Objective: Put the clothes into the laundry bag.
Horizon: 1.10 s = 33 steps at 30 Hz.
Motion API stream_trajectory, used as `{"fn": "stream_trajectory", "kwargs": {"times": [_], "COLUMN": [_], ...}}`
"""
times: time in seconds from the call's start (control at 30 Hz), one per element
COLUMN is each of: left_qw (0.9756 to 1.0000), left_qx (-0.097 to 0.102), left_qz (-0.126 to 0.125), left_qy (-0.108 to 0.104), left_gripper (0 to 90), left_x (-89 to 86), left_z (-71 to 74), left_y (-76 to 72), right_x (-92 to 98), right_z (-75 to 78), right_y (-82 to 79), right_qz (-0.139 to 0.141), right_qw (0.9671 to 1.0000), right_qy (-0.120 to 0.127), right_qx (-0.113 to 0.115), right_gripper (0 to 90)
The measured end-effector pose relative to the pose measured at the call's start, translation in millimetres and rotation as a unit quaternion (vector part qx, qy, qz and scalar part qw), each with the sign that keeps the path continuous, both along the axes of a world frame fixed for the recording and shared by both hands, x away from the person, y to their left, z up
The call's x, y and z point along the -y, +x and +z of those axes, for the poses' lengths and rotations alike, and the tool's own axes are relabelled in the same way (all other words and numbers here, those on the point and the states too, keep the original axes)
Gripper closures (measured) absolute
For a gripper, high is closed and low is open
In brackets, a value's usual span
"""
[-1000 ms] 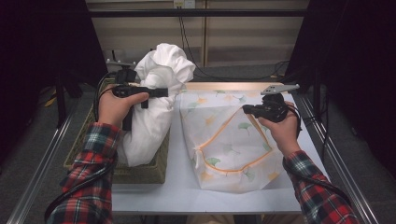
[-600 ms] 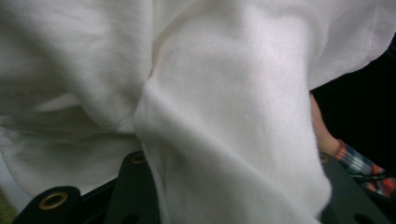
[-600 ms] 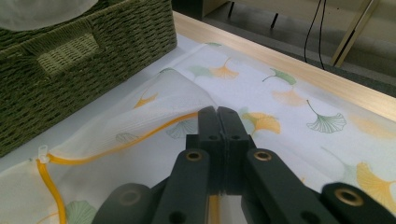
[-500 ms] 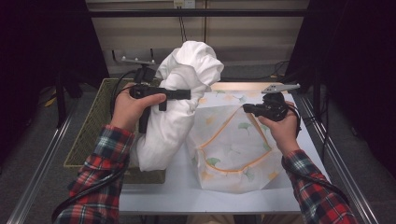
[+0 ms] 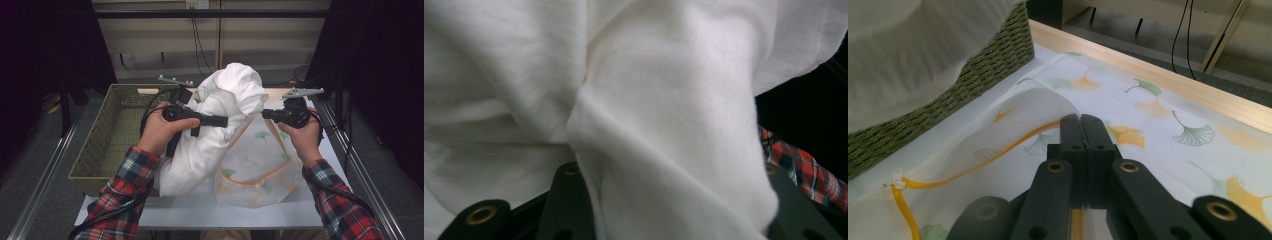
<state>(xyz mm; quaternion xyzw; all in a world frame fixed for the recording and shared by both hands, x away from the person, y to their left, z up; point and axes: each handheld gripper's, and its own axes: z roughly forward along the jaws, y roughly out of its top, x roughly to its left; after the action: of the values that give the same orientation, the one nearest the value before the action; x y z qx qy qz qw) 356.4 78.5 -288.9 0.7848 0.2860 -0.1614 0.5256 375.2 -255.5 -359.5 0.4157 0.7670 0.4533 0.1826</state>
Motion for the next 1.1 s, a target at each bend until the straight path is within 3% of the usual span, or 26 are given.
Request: {"fn": "stream_trajectory", "kwargs": {"times": [0.37, 0.5, 0.8, 1.0, 1.1], "left_qw": [0.9992, 0.9985, 0.9972, 0.9956, 0.9948], "left_qx": [-0.010, 0.001, -0.018, -0.019, -0.030], "left_qz": [-0.037, -0.051, -0.069, -0.082, -0.084], "left_qy": [0.009, 0.017, 0.021, 0.041, 0.050], "left_gripper": [57.2, 57.1, 57.1, 57.1, 57.1], "left_x": [11.4, 17.6, 25.0, 30.7, 34.0], "left_z": [-14.7, -19.5, -36.2, -50.0, -57.0], "left_y": [-16.2, -21.4, -29.9, -35.7, -37.6], "right_x": [-1.6, -1.8, -7.4, -7.8, -6.8], "right_z": [2.1, 3.3, 6.3, 12.1, 15.1], "right_y": [2.9, 4.7, 9.2, 9.2, 8.7], "right_qz": [0.000, 0.001, 0.005, 0.009, 0.011], "right_qw": [1.0000, 1.0000, 1.0000, 0.9999, 0.9998], "right_qy": [0.002, 0.001, 0.006, 0.011, 0.012], "right_qx": [0.001, 0.002, 0.005, 0.009, 0.011], "right_gripper": [89.3, 89.3, 89.4, 89.3, 89.3]}}
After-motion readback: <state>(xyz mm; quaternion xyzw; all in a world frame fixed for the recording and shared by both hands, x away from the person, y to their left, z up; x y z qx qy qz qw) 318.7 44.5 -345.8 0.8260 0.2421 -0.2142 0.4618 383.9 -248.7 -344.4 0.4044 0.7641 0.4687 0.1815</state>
